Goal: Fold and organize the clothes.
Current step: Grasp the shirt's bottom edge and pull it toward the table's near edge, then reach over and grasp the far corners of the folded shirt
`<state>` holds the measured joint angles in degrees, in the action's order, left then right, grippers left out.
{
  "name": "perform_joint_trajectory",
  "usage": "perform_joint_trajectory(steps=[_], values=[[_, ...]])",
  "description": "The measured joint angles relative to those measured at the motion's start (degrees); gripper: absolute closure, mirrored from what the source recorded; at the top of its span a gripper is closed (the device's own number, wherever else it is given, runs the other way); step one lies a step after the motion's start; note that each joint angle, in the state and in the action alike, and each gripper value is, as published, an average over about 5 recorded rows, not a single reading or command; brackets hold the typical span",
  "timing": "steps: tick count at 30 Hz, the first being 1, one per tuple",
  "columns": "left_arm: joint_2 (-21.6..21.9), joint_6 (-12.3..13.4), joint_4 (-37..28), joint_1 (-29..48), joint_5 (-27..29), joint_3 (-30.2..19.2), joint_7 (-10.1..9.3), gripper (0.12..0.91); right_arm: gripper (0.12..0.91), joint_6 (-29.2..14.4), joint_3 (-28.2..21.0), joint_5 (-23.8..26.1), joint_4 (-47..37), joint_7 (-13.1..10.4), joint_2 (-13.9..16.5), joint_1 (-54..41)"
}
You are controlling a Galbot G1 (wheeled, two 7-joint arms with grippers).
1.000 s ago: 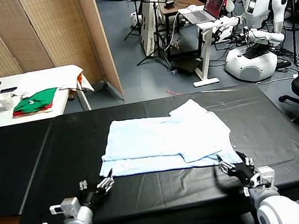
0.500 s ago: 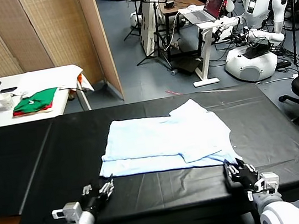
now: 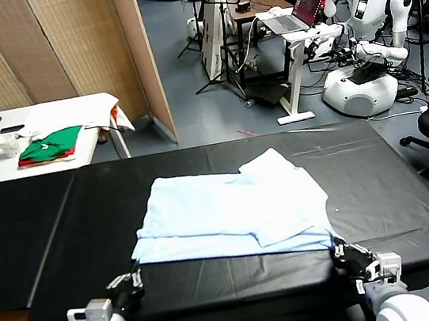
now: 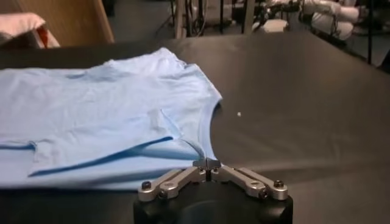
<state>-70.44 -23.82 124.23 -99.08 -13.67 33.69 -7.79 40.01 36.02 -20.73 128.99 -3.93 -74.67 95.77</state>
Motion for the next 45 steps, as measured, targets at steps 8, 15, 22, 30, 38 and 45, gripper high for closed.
perform_joint_trajectory(steps=[8, 15, 22, 30, 38, 45], values=[[-3.2, -1.1, 5.2, -7.8, 1.7, 1.2, -0.79, 0.88, 0.605, 1.7, 0.3, 0.1, 3.1, 0.1, 0.4, 1.9], [-4.7, -2.8, 8.4, -10.3, 1.9, 2.2, -1.32, 0.596, 0.197, 0.1, 1.2, -2.5, 6.3, -0.3, 0.0, 0.9], [-3.7, -3.7, 12.2, -11.0, 0.5, 5.2, 1.43, 0.195, 0.119, -3.7, -1.0, -3.9, 2.7, -2.3, 1.7, -7.9], [0.6, -6.0, 10.9, -0.8, -8.9, 5.8, 1.27, 0.124, 0.118, -1.7, -5.9, -10.0, -8.4, -4.4, 6.4, -23.5], [7.1, -9.7, 1.1, 16.9, -22.8, 2.5, 1.35, 0.123, 0.118, 0.3, -12.4, -12.3, -22.0, -4.5, 9.1, -38.0], [11.1, -12.7, -9.8, 29.7, -29.1, -1.7, -0.15, 0.123, 0.118, 0.3, -18.3, -12.1, -33.6, -2.7, 8.5, -48.3]])
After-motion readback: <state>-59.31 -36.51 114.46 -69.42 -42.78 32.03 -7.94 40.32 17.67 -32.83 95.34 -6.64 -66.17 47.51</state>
